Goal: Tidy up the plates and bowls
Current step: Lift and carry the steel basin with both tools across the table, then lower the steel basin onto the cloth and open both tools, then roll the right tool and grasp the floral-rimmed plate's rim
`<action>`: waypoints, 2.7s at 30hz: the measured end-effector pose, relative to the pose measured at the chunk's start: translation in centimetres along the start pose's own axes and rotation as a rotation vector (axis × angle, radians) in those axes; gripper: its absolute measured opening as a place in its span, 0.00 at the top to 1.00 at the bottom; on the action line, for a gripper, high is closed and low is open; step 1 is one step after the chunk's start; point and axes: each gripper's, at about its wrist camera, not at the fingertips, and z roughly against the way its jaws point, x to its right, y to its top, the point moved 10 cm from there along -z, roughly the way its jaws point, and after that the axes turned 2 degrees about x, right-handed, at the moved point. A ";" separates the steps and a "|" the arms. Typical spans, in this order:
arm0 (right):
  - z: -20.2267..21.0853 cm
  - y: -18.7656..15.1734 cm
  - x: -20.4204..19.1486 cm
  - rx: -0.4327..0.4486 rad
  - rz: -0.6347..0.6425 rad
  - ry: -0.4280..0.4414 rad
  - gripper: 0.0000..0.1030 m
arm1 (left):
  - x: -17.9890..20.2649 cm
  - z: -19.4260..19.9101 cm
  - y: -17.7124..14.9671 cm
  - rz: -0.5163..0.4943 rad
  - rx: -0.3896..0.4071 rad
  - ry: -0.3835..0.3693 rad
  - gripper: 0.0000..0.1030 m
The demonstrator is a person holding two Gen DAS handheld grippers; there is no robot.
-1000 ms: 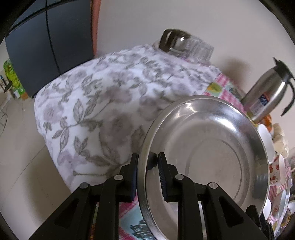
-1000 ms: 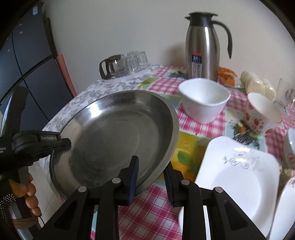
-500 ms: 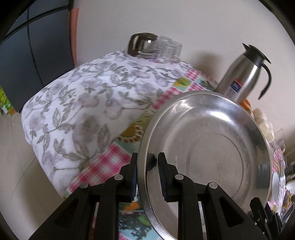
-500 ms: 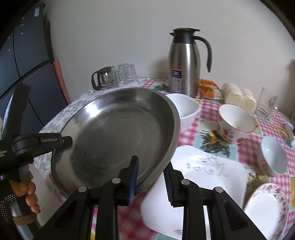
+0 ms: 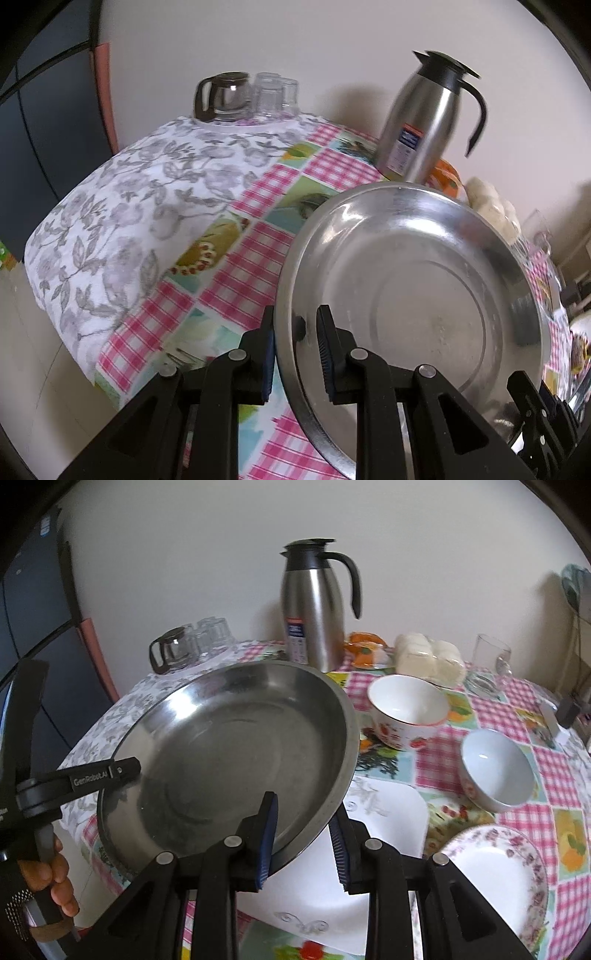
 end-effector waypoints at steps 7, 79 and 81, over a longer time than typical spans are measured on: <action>1.1 -0.9 3.4 -0.025 -0.029 -0.054 0.71 | 3.6 0.2 -1.5 -0.082 -0.021 -0.037 0.79; 5.9 -9.4 27.0 -0.201 -0.673 -0.404 0.17 | 11.1 -0.2 -5.6 -0.268 -0.134 -0.136 0.11; 6.1 -10.3 28.0 -0.212 -0.714 -0.407 0.17 | 12.5 0.0 -5.9 -0.279 -0.142 -0.166 0.11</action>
